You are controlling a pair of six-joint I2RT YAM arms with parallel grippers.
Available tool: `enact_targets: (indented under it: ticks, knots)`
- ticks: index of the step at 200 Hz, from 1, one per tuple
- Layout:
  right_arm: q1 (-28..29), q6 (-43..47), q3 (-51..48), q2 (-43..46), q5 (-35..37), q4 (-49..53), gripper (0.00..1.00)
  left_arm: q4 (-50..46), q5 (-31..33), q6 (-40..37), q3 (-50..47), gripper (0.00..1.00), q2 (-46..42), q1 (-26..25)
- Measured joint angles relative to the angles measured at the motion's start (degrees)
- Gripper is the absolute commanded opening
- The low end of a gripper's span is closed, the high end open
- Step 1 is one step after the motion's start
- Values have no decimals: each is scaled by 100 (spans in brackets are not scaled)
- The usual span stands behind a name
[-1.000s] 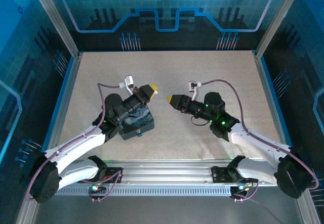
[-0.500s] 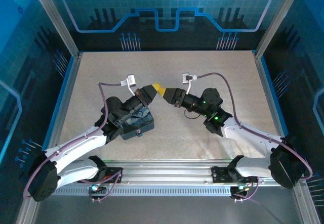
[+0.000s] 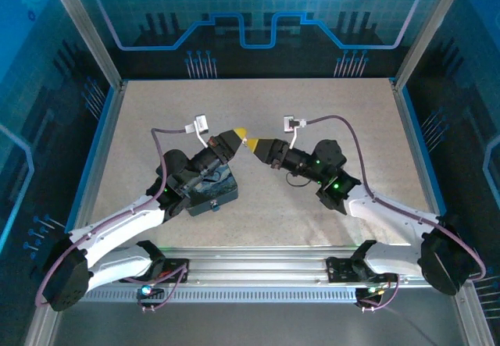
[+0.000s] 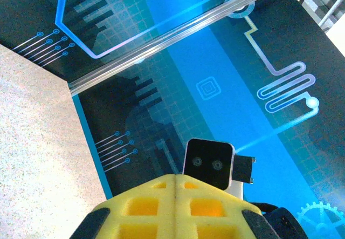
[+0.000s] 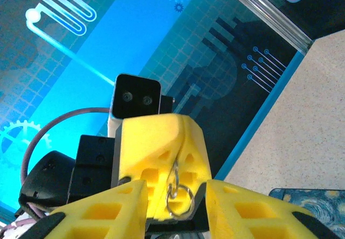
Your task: Unlock a padlock with a key
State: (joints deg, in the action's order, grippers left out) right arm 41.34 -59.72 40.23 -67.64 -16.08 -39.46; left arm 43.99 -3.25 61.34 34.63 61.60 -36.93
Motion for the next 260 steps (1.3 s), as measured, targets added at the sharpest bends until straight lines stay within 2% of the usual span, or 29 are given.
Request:
enact_targets:
  ticks: [60,131,161,198,235,250,260]
  knots:
    - [0,-2,-15,9,-13,37,33,-13,9,0,0,0,0,0]
    - [2,-72,192,-409,-140,-122,30,-83,70,0,0,0,-17,0]
    - [28,-103,234,-439,-157,-166,22,-85,94,0,0,0,-17,0]
    - [35,-105,249,-437,-197,-160,6,-127,146,2,0,0,-28,0]
    - [39,63,271,-345,-173,170,0,-330,170,-59,0,28,-107,0]
    - [52,372,376,-247,-118,734,0,-595,190,-195,4,44,-251,0]
    - [76,643,540,-170,-42,1281,0,-907,216,-216,46,49,-404,2]
